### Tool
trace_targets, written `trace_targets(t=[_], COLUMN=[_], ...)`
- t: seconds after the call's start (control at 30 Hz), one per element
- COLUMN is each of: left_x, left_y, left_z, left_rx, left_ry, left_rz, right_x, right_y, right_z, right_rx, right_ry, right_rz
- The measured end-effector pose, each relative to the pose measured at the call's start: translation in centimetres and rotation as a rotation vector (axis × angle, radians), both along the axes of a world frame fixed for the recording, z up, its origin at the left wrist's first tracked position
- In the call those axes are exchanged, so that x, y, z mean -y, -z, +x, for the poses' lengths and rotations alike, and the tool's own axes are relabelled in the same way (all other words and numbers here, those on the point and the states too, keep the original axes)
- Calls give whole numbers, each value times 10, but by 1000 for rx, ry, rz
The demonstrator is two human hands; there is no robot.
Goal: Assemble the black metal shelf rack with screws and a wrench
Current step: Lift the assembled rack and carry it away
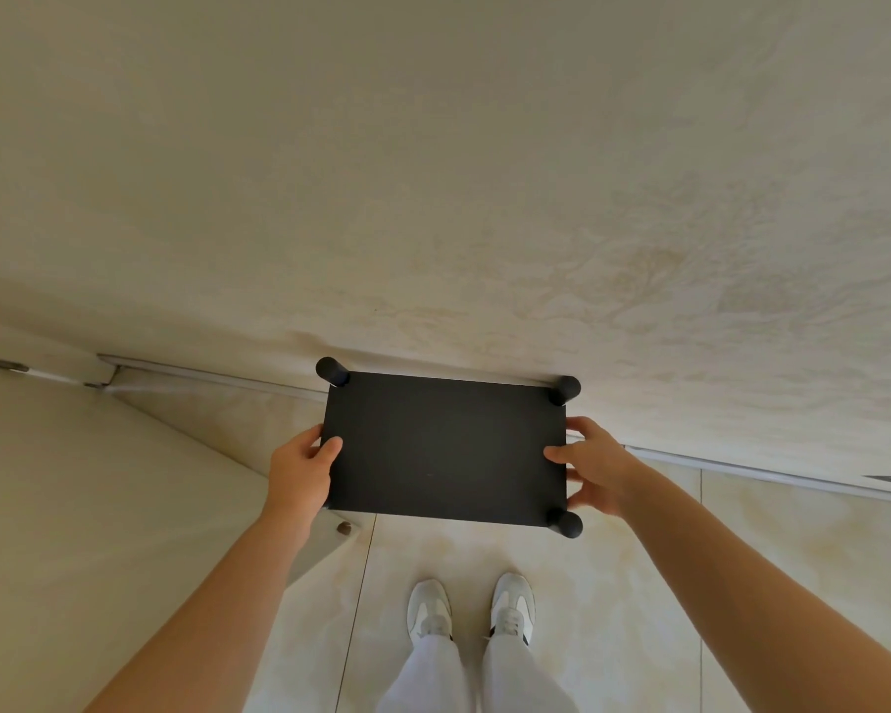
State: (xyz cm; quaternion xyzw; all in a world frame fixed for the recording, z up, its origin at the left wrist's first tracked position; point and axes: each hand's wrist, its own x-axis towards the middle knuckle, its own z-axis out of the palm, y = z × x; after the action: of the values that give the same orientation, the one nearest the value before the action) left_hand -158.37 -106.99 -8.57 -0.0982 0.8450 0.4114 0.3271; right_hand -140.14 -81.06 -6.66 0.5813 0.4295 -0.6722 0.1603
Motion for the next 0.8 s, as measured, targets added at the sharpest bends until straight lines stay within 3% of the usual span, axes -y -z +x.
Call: trace_targets(t=[0.8], left_x=[-11], left_y=[-5], left_z=[-17], left_rx=[0], left_ry=[-63], left_rz=[81], right_x=[9], right_y=[-1], right_z=[2], right_rx=[-28], right_ry=[140], right_rz=[13])
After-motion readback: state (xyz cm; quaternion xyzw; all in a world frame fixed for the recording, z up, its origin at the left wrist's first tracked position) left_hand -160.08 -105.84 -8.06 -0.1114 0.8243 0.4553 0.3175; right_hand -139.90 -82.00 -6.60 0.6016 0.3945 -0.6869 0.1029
